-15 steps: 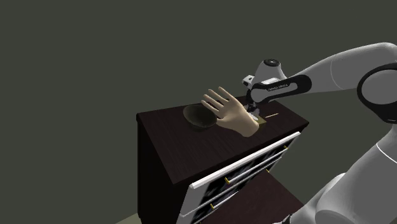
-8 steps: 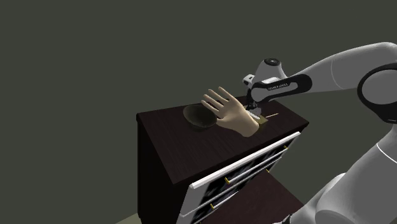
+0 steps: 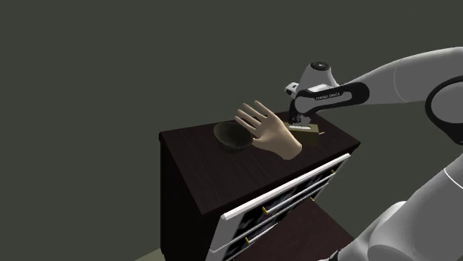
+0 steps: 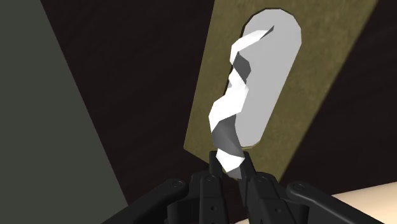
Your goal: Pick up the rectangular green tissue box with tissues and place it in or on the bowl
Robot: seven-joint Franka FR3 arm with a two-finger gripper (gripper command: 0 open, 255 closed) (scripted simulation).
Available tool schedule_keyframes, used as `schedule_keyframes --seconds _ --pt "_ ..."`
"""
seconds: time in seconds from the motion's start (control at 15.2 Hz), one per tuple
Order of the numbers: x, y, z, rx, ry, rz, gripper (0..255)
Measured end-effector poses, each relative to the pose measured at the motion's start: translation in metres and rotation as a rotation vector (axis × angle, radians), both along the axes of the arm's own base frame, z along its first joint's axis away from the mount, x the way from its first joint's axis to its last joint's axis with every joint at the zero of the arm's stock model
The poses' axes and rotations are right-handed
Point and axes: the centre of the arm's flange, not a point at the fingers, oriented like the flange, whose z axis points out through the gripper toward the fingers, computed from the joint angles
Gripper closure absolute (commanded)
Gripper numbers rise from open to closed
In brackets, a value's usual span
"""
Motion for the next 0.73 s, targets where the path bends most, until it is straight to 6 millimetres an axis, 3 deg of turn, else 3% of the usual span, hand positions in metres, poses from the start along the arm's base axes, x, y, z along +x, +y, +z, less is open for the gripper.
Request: schedule_keyframes --seconds 0.73 --pt "-0.001 0.000 0.058 0.000 0.000 -0.001 255"
